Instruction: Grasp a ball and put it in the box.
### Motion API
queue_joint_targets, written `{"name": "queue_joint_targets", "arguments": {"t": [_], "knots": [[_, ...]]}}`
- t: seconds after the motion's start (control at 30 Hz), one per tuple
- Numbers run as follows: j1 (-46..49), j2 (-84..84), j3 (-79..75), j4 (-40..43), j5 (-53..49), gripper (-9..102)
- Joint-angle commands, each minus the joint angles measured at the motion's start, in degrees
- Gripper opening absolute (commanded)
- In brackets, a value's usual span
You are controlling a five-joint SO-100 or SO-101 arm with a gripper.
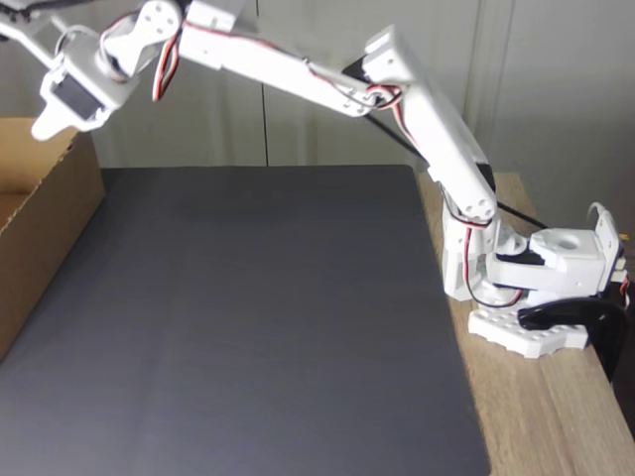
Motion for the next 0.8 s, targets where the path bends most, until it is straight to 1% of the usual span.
{"name": "queue_joint_targets", "arguments": {"t": [0.0, 0.47, 0.67, 0.77], "knots": [[-0.5, 6.0, -2.1, 3.6, 1.1, 0], [-1.9, 14.0, -2.1, 15.1, 4.3, 0], [-2.4, 17.2, -0.3, 15.5, 4.4, 0], [-2.4, 24.3, 11.1, 11.5, 4.4, 0]]}}
